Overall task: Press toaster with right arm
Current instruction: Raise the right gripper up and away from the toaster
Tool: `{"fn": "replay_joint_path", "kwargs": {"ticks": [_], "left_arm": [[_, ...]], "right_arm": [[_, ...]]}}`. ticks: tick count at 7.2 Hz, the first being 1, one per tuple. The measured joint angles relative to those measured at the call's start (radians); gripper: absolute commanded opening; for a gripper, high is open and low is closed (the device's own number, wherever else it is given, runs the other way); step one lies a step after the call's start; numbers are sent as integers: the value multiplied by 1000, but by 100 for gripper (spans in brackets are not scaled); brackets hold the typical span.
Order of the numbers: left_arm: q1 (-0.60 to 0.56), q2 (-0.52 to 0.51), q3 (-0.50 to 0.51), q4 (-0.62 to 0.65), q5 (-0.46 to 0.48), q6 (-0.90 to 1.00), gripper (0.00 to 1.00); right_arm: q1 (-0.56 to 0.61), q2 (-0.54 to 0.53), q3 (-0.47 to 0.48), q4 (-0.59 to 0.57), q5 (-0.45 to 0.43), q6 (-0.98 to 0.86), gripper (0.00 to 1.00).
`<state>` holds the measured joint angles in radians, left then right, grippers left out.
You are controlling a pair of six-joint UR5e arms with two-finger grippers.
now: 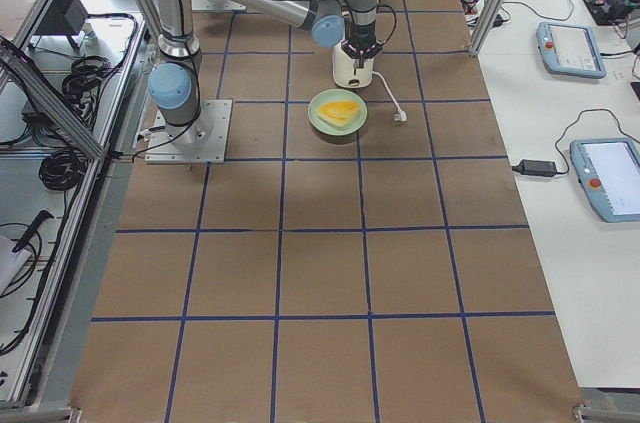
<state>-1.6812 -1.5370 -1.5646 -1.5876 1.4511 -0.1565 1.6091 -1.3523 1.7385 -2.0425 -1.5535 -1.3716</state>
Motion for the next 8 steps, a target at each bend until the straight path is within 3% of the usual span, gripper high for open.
{"fn": "replay_joint_path", "kwargs": {"ticks": [3,8], "left_arm": [[0,0,0,0,0,0,100],[0,0,0,0,0,0,100]], "right_arm": [[0,-14,-108,128,50,209,15],[2,-85,-213,340,42,998,25]]}}
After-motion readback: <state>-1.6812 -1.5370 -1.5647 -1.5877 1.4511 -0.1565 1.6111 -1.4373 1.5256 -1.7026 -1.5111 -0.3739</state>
